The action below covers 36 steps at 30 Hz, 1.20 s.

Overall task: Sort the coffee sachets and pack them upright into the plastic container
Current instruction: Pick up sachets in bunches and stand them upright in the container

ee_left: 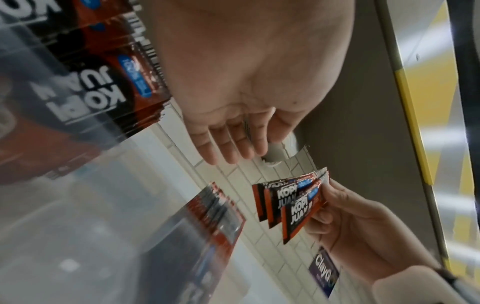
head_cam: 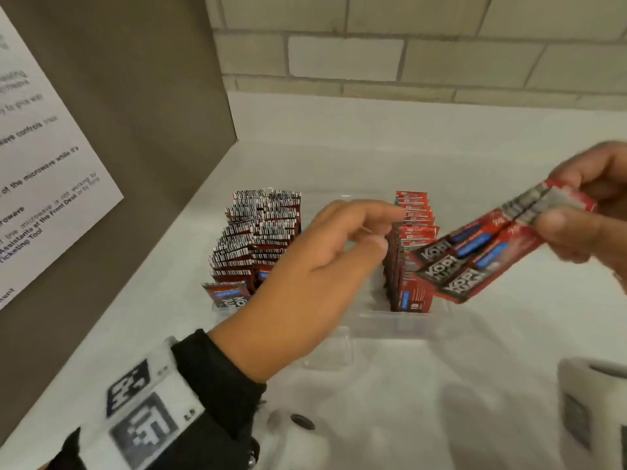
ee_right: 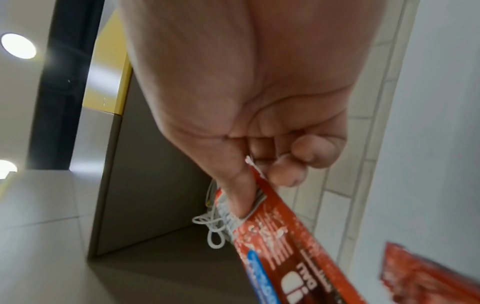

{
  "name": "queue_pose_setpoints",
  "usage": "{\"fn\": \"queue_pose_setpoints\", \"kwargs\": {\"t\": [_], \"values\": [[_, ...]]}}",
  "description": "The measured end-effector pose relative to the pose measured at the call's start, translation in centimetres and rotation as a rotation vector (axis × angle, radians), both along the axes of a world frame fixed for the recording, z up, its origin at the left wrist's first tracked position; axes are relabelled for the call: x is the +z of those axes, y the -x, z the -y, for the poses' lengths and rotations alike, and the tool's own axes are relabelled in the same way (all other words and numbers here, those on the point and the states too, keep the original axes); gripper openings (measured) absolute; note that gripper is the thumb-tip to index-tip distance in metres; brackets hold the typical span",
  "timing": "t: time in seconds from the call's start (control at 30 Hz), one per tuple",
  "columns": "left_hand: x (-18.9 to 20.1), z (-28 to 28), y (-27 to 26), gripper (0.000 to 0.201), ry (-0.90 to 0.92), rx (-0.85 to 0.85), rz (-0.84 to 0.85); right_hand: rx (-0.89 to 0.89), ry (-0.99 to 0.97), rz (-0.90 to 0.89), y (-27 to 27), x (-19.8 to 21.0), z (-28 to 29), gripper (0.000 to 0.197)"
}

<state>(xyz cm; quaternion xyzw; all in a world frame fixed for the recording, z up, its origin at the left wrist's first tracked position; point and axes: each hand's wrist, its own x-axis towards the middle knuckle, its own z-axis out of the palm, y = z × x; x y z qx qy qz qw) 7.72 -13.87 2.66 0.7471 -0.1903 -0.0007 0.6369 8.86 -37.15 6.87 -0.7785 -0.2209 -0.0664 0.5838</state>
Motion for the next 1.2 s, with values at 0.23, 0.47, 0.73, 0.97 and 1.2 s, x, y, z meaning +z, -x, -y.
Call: {"fn": "queue_pose_setpoints", "kwargs": {"t": [0.23,0.47,0.73,0.97,1.2], "values": [[5.6,-1.5,-1.5,0.053,0.112,-0.215,-0.213,0.306,-0.122,-0.05,-3.0,4.4,-6.1,0.028],[6.4,-2.7,-0.4,0.04,0.247,-0.102,-0.17,0.028,-0.181,0.075,-2.4,3.7,-10.2,0.03],[5.5,-3.2,0.6,0.032,0.238,0.159,-0.035,0.179,-0.207,-0.147,-0.4,0.3,-11.5,0.029],[4.9,-3.3,0.4,0.035,0.313,0.148,-0.035,0.039,-0.353,0.018,-0.6,0.4,-12.2,0.02],[5.3,-3.5,1.8,0.033,0.31,0.131,-0.084,0.284,-0.47,-0.094,-0.5,0.8,-13.0,0.023]]}}
